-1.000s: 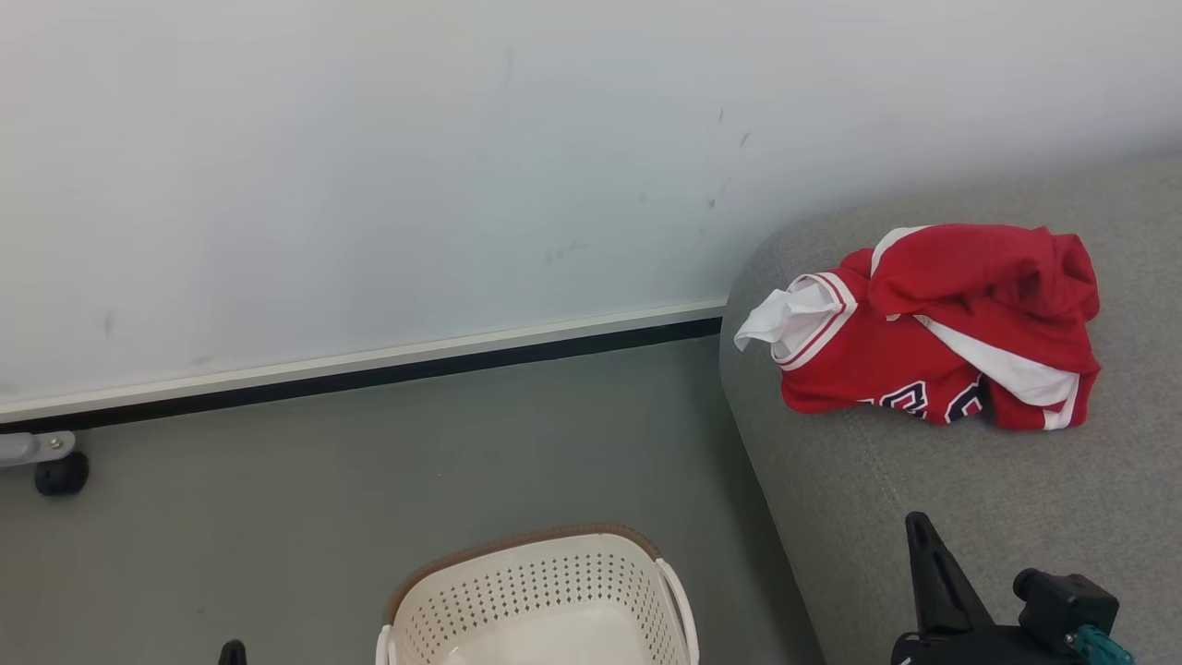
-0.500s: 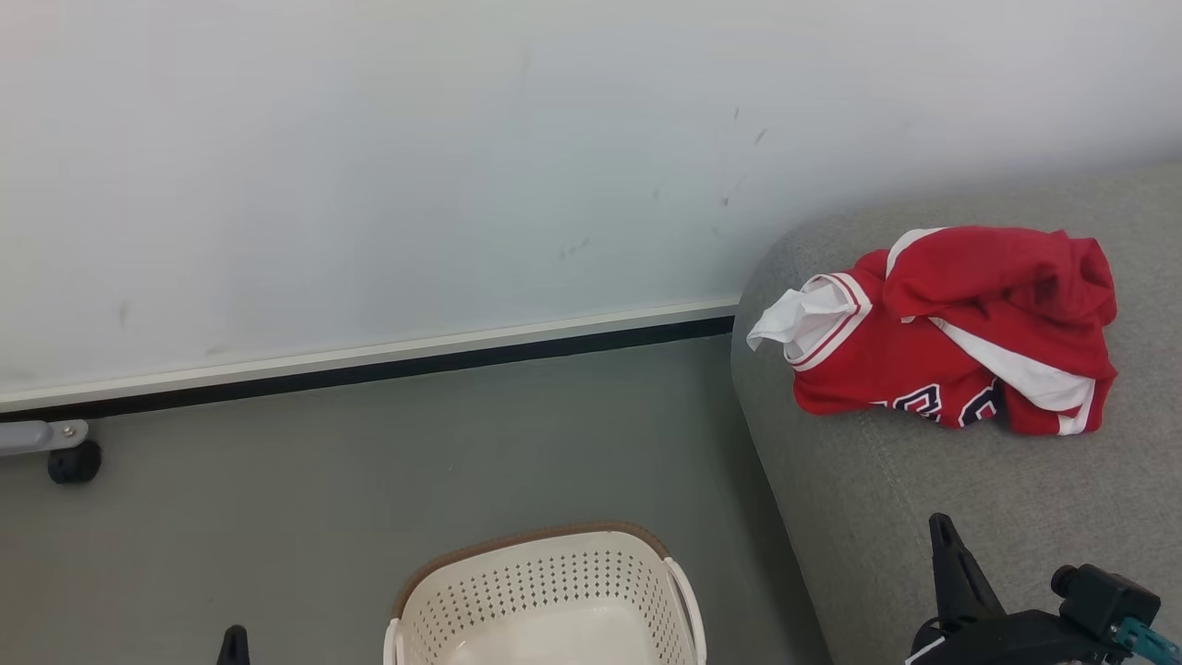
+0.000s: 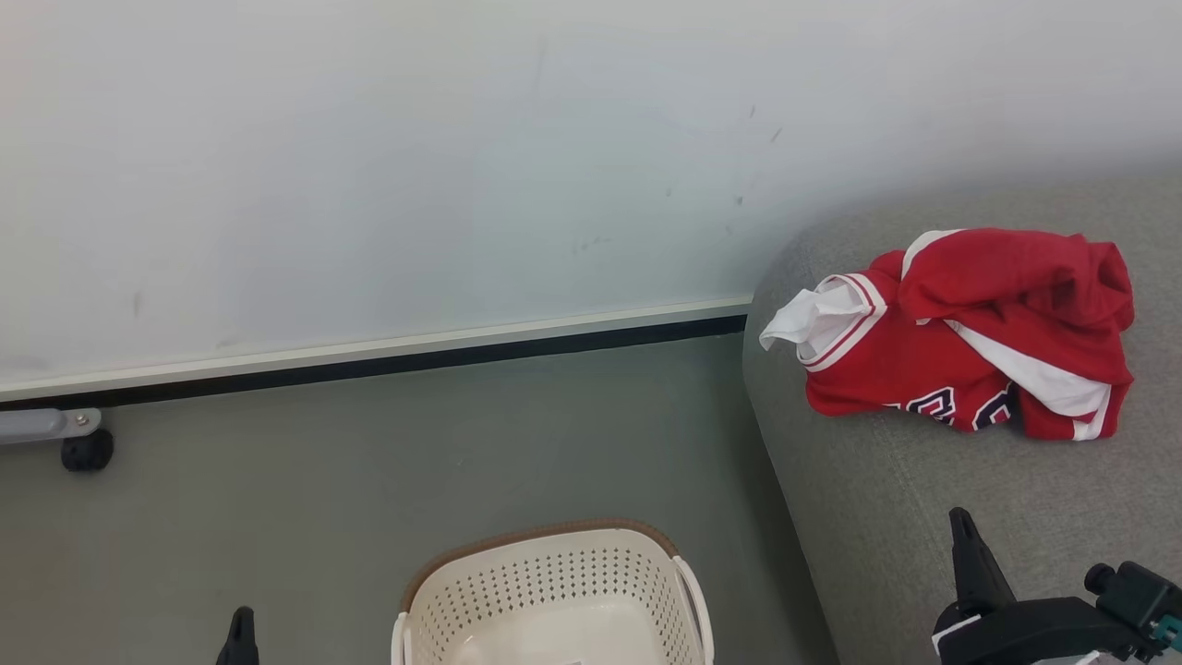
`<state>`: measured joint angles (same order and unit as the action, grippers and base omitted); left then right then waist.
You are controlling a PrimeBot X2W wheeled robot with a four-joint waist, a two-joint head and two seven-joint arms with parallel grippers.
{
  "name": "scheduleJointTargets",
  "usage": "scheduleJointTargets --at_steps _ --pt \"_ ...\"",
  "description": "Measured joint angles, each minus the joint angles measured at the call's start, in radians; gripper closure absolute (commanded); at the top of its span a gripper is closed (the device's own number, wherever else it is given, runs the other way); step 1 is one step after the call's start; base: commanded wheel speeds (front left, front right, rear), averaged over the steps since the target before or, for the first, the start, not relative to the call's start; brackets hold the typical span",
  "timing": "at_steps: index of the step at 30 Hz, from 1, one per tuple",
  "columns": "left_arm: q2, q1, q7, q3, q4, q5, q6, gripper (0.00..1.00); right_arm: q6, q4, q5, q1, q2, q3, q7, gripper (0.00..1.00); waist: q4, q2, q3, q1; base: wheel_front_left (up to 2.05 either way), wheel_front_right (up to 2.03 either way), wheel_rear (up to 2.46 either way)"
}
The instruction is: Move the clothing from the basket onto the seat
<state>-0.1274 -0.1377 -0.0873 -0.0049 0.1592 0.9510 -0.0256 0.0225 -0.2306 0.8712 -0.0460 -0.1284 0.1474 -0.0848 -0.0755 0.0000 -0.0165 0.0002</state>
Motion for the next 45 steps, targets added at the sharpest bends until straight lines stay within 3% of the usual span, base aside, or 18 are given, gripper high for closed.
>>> scheduleJointTargets --at_steps 45 --pt "0.060 0.154 0.148 0.070 0.084 0.478 0.098 1.00 -0.102 -0.036 0.535 -0.026 0.062 -0.206 0.146 1.00 0.056 0.0000 0.013 -0.0002 0.00 0.00 0.00"
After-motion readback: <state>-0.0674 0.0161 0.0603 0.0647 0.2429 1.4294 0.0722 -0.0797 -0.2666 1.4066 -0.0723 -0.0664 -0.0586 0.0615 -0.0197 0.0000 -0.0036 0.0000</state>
